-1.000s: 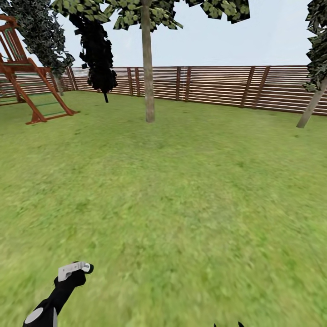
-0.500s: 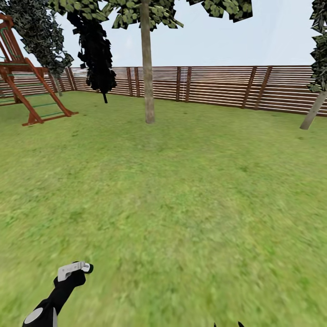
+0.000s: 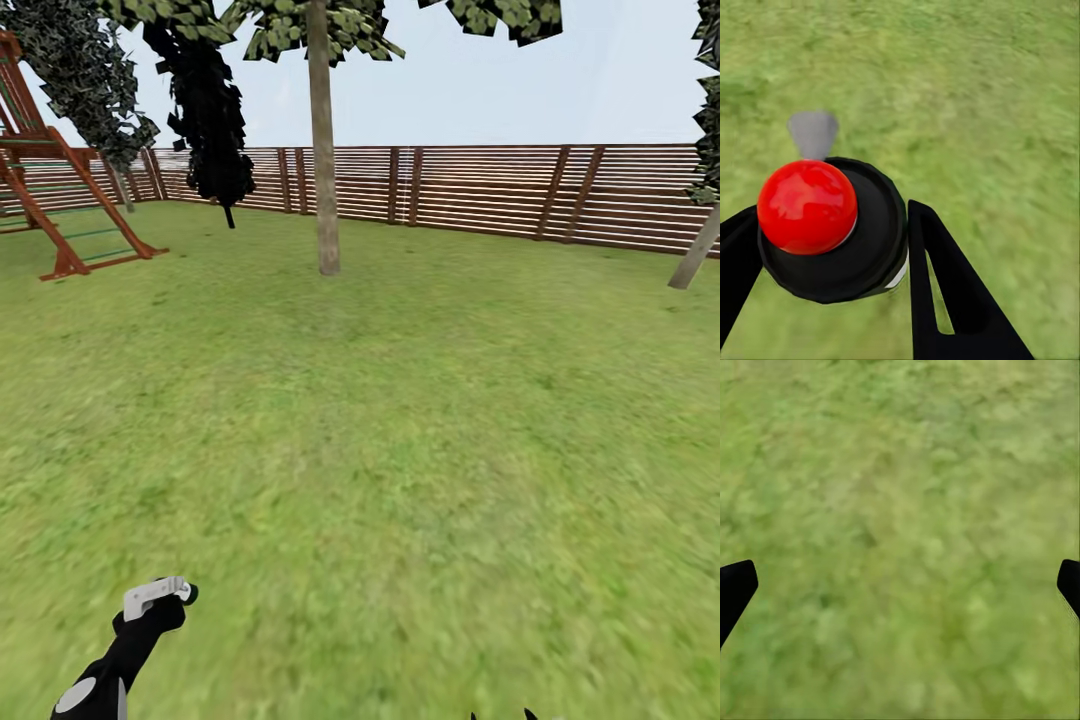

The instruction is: In the garden, pick up the pesticide atomizer on the floor and spray pesticide onto both trees until each tree trunk is fully covered.

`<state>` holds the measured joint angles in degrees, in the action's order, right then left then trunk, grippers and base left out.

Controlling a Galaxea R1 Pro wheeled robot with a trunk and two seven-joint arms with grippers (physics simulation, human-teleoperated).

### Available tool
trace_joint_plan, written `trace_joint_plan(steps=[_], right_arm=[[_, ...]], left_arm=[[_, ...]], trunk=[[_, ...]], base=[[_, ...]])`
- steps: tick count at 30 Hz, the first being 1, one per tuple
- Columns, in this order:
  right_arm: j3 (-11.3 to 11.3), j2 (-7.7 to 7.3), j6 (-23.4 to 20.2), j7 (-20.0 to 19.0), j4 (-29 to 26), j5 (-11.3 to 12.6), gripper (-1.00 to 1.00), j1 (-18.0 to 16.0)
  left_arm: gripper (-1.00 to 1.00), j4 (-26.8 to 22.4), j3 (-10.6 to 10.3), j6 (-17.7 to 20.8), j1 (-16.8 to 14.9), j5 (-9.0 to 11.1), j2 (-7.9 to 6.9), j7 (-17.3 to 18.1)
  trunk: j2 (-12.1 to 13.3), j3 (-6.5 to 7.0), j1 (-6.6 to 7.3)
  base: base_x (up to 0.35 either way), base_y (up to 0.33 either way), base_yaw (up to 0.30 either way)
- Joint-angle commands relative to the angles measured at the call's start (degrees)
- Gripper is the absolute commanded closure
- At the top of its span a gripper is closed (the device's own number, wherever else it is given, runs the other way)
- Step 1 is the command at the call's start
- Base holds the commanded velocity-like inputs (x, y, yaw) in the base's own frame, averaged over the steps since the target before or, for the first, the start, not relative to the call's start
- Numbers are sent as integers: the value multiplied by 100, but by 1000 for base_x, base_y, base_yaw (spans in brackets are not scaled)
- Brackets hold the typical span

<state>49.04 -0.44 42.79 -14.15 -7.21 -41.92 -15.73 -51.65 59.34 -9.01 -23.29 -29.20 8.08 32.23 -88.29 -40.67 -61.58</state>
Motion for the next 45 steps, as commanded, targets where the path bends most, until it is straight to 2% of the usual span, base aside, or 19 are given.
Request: trace_joint_plan(steps=[1, 16, 23, 45], right_arm=[[0, 0, 1, 0, 0, 0, -100, 0], [0, 0, -1, 0, 0, 0, -100, 0], [0, 0, -1, 0, 0, 0, -100, 0], [0, 0, -1, 0, 0, 0, -100, 0]], left_arm=[[100, -2, -1, -3, 0, 1, 0, -14], [100, -9, -8, -14, 0, 0, 15, -24], [100, -20, -10, -14, 0, -6, 77, -24], [100, -129, -17, -4, 0, -6, 48, -23]], trunk=[[0, 0, 0], [0, 0, 0], [0, 0, 0], [0, 0, 0]], base=[[340, 0, 0], [340, 0, 0], [340, 0, 0], [340, 0, 0]])
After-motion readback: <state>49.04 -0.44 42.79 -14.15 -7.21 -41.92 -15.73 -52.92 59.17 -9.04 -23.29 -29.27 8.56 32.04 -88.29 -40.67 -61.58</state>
